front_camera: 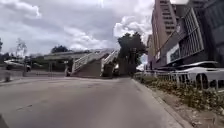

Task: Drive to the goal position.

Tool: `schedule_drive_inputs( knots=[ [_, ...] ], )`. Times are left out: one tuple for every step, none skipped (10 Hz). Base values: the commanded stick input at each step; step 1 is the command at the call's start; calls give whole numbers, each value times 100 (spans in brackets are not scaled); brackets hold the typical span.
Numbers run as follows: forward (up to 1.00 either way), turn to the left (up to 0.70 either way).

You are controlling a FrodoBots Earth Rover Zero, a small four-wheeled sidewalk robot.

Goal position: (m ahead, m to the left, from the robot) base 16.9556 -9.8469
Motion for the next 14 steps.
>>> schedule_drive_inputs(
  knots=[
    [45, 0],
    [45, 0],
    [45, 0],
    [45, 0],
    [45, -11],
    [45, -22],
    [45, -27],
    [45, -8],
    [45, 0],
    [45, 0],
    [45, 0],
    [45, 0],
    [45, 0],
    [45, 0]
  ],
)
